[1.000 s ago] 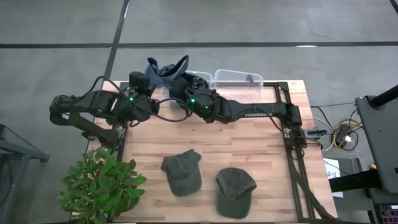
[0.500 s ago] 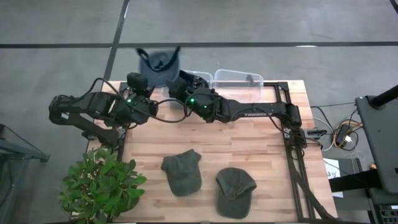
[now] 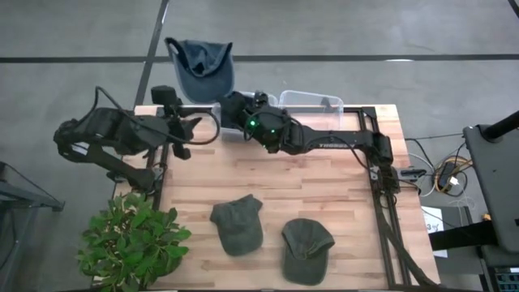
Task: Pick & Place hat
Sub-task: Put the blue cap into the left transparent bin
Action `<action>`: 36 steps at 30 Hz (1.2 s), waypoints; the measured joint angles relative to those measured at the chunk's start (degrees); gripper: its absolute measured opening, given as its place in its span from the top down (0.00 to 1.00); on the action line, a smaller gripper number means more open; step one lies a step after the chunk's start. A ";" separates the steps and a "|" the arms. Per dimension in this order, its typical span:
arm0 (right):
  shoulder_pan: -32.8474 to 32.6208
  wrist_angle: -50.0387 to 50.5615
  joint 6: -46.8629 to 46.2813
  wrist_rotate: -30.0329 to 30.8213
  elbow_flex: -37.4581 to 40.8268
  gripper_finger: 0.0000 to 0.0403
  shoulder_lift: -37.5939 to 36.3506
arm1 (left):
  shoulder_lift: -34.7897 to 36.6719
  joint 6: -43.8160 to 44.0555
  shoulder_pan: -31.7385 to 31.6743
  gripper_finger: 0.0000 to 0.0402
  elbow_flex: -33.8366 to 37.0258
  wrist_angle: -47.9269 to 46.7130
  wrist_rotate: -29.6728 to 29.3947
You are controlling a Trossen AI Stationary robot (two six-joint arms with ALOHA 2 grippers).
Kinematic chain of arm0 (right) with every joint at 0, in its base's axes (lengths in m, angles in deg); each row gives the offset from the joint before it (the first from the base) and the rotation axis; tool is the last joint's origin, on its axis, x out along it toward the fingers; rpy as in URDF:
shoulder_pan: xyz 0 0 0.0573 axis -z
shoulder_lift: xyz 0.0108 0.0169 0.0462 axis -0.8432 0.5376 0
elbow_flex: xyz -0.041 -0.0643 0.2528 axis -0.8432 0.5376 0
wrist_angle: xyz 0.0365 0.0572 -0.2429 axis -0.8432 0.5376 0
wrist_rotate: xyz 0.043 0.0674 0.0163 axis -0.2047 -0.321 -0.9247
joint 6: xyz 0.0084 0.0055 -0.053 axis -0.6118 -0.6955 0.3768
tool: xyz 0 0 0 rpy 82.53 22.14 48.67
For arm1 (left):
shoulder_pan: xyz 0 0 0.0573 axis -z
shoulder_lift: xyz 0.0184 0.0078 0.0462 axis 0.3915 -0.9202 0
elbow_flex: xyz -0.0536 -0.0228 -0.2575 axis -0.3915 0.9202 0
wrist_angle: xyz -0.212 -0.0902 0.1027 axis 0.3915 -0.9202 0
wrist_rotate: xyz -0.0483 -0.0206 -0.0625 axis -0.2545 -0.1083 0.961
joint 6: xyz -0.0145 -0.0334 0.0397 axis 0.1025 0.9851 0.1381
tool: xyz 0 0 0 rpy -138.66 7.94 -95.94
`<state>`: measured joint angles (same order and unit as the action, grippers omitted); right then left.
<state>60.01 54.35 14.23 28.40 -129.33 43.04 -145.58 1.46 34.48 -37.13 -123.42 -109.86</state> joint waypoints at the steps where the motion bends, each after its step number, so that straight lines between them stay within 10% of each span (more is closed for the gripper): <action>1: 0.40 -0.04 0.10 -0.66 -0.17 0.98 -0.03 | -0.03 -0.49 0.23 0.75 -0.02 -0.15 -0.04; 9: 3.88 0.68 4.88 -9.01 -0.34 0.98 -0.69 | 0.52 10.47 3.07 0.72 -0.23 0.62 -6.40; 25: 17.42 45.00 24.80 -45.00 -4.65 0.97 -10.97 | 8.09 36.36 3.74 0.72 0.09 3.64 22.88; 36: 29.18 66.86 52.95 -59.60 -12.25 0.97 -11.31 | 11.00 37.12 3.72 0.72 0.11 8.89 25.90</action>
<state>89.19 121.21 67.18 -31.21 -141.58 31.73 -134.58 38.58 38.20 -37.02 -114.53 -83.96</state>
